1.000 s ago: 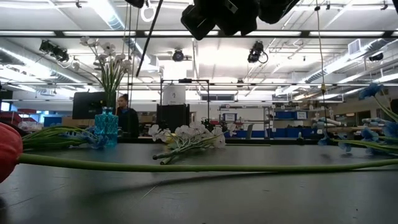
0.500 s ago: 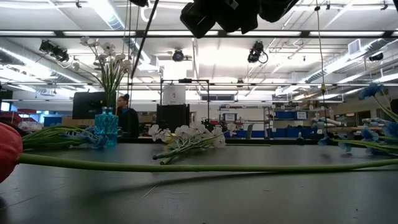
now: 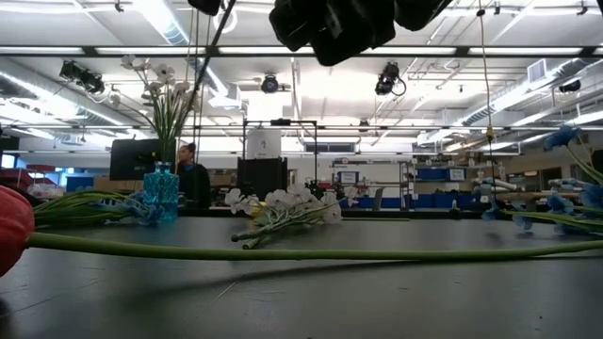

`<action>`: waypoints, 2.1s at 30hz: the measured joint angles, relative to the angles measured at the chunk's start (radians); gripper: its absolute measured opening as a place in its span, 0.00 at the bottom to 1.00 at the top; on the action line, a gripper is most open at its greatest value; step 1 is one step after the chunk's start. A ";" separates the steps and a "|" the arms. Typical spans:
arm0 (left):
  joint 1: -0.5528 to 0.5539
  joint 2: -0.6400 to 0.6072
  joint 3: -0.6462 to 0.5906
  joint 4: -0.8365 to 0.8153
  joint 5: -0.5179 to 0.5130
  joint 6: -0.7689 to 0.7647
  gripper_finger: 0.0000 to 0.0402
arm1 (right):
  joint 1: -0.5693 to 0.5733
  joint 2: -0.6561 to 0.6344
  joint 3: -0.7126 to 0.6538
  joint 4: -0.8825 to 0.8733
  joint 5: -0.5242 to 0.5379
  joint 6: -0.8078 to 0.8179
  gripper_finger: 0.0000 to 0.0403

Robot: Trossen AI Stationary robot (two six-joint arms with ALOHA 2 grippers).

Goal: Sort flowers into vase by color
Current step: Put the bottom yellow flower into the blue vase

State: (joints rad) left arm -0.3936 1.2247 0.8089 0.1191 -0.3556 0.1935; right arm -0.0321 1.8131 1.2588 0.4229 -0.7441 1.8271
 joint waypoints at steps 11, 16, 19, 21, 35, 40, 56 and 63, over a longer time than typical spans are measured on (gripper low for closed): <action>0.019 -0.152 0.002 -0.110 -0.060 -0.053 0.01 | -0.020 -0.047 0.001 0.125 0.120 -0.178 0.46; 0.040 -0.251 0.003 -0.168 -0.070 -0.053 0.00 | -0.023 -0.058 0.002 0.323 0.172 -0.266 0.54; 0.055 -0.298 0.003 -0.212 -0.108 -0.073 0.00 | -0.032 -0.072 0.002 0.504 0.248 -0.338 0.54; 0.068 -0.324 0.002 -0.225 -0.134 -0.075 0.00 | -0.042 -0.094 0.002 0.620 0.286 -0.398 0.54; 0.235 -0.442 0.002 -0.340 -0.252 -0.225 0.00 | 0.003 -0.201 0.004 0.698 0.258 -0.831 0.52; 0.315 -0.440 0.002 -0.413 -0.251 -0.268 0.00 | 0.009 -0.200 0.002 0.569 0.293 -0.940 0.52; 0.498 -0.417 0.001 -0.106 -0.181 -0.099 0.00 | -0.002 -0.198 0.002 0.254 0.302 -1.231 0.52; 0.604 -0.493 0.002 -0.268 -0.133 -0.139 0.00 | -0.051 -0.198 0.002 0.256 0.320 -1.221 0.52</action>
State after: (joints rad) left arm 0.2101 0.7318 0.8108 -0.1487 -0.4885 0.0542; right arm -0.0828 1.6150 1.2606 0.6785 -0.4236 0.6065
